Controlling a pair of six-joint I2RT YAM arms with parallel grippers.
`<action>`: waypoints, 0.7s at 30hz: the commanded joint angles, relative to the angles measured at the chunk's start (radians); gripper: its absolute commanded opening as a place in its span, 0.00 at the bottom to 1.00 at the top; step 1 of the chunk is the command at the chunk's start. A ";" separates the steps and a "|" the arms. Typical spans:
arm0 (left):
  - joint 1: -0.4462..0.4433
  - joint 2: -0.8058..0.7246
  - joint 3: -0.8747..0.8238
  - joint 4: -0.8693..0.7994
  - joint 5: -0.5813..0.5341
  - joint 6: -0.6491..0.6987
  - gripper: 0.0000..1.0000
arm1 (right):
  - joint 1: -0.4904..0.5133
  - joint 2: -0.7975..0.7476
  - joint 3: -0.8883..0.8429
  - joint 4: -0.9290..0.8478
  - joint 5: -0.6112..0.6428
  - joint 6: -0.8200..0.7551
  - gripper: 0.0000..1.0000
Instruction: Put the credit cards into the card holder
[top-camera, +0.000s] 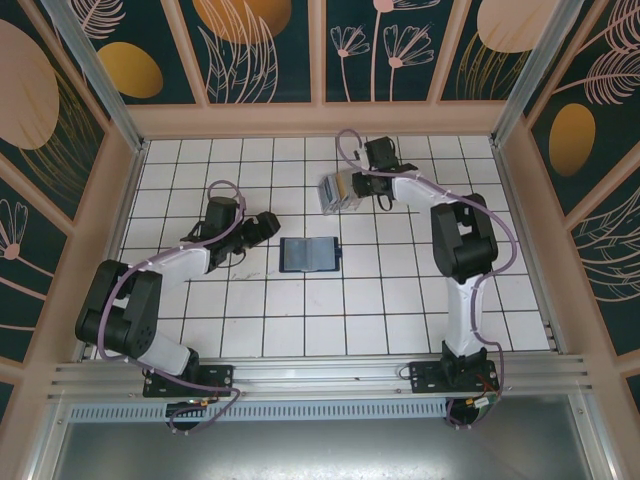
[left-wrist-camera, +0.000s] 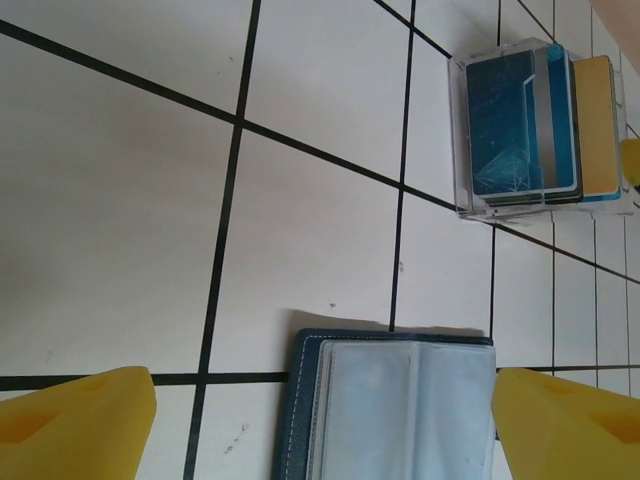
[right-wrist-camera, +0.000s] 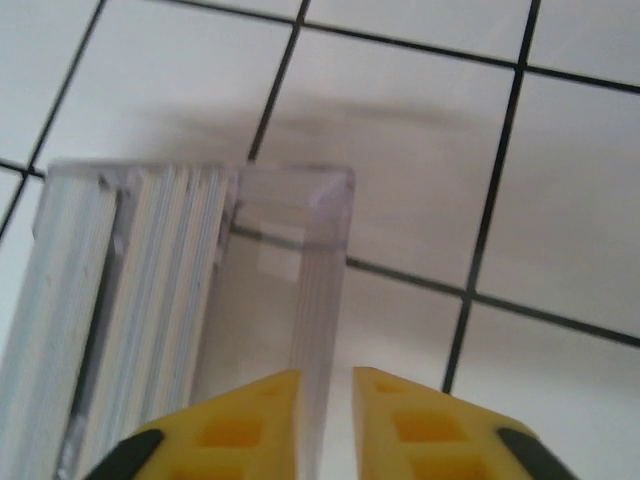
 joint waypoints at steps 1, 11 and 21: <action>0.005 -0.018 0.024 0.019 0.014 0.003 0.88 | -0.005 -0.112 -0.048 0.054 0.054 0.011 0.23; 0.004 -0.074 -0.035 0.018 -0.018 0.012 0.88 | 0.031 -0.108 0.039 -0.060 -0.008 0.232 0.31; 0.004 -0.119 -0.067 0.000 -0.013 0.032 0.89 | 0.065 0.046 0.169 -0.161 -0.073 0.304 0.48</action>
